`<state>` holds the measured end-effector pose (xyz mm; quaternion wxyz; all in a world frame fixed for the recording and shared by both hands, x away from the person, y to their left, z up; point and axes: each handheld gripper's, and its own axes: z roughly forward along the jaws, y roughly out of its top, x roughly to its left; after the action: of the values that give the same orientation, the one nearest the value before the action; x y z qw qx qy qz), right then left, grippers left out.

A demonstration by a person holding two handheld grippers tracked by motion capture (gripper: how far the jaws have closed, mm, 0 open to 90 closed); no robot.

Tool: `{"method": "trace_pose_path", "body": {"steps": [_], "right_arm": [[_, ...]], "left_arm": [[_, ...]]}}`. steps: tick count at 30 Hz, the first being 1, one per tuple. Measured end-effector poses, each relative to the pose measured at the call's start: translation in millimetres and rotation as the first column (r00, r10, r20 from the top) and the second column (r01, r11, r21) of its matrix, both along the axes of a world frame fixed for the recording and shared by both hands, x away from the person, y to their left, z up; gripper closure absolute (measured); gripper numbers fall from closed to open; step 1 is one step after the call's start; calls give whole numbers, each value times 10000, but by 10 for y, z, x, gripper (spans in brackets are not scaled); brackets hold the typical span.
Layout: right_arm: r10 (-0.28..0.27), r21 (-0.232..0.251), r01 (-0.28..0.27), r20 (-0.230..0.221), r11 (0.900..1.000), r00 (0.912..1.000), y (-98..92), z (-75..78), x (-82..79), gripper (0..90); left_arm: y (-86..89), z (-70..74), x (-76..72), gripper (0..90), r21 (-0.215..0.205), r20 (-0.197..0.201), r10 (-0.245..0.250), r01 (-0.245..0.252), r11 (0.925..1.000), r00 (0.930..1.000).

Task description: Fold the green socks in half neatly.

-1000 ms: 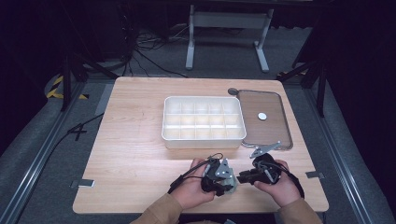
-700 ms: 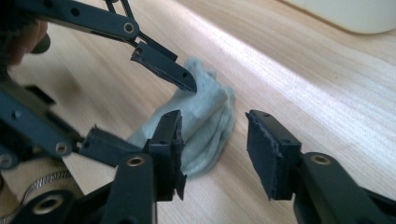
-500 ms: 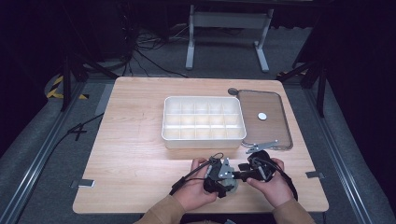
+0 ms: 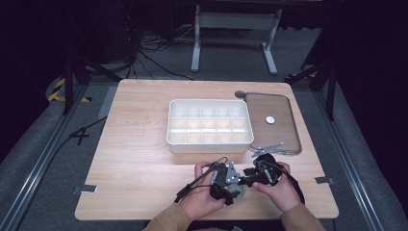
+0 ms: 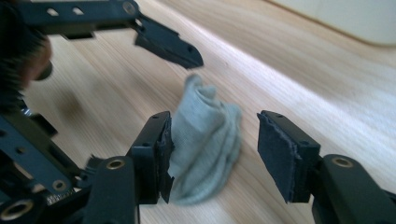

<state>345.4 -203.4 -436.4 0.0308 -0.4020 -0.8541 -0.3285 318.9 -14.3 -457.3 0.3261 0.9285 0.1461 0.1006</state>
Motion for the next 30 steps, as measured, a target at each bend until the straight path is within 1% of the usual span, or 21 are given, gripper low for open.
{"method": "trace_pose_path", "body": {"steps": [1,3,5,6,7,8,11,14,16,18,19,20,21,22,24,25,26,28,30], "right_arm": [[-9,64,9,40,10000,10000,13,1,0,453],[70,-70,-69,110,10000,9999,49,-14,8,440],[113,-377,-111,28,9992,9999,90,-58,19,431],[246,-576,-235,192,9981,9995,98,-87,26,432],[302,-735,-282,258,9969,9992,101,-103,29,430],[358,-796,-337,247,9963,9991,99,-125,35,431],[287,-416,-294,-170,9987,9994,65,-190,63,440],[320,-283,-332,-407,9990,9987,58,-213,82,455],[468,-164,-477,-522,9987,9975,63,-222,94,497],[539,110,-532,-847,9985,9949,59,-235,109,554],[539,110,-532,-847,9985,9949,59,-235,109,554],[608,412,-566,-1097,9975,9921,44,-252,129,589],[608,412,-566,-1097,9975,9921,44,-252,129,589],[626,478,-572,-1214,9972,9906,36,-258,139,602],[674,727,-567,-1542,9957,9857,24,-265,158,663],[693,764,-578,-1573,9954,9851,23,-262,159,685],[750,774,-638,-1517,9950,9856,27,-253,155,708],[786,613,-709,-1337,9956,9879,42,-227,136,724],[812,389,-774,-1092,9962,9907,71,-196,109,731]], "left_arm": [[2,-2,3,190,-27,-18,-5,5,10000,10000],[8,-2,3,190,-19,-23,41,-41,10000,10000],[14,-2,9,190,-34,-133,28,-29,10000,9999],[18,-1,11,190,-33,-129,44,-45,10000,9999],[21,-2,13,191,-30,-122,36,-37,10000,9999],[29,-1,15,190,-6,-160,62,-63,10000,9999],[37,2,15,190,23,-157,81,-81,10000,9998],[42,6,13,190,108,-137,85,-84,9999,9999],[43,6,12,190,104,-146,102,-101,9999,9998],[44,2,9,190,68,-149,127,-126,9999,9998],[45,2,9,190,72,-133,141,-140,9999,9998],[47,1,8,190,56,-162,162,-161,9999,9997],[49,-1,7,190,35,-171,188,-188,9998,9997],[51,-4,6,190,-3,-169,210,-210,9998,9996],[57,-3,6,191,-7,-185,236,-236,9997,9996],[62,-1,8,191,-23,-180,234,-235,9997,9996],[69,2,3,191,-37,-257,340,-341,9994,9991],[86,17,5,198,1,-422,482,-482,9988,9979],[119,31,10,199,-37,-447,615,-617,9981,9971]]}}
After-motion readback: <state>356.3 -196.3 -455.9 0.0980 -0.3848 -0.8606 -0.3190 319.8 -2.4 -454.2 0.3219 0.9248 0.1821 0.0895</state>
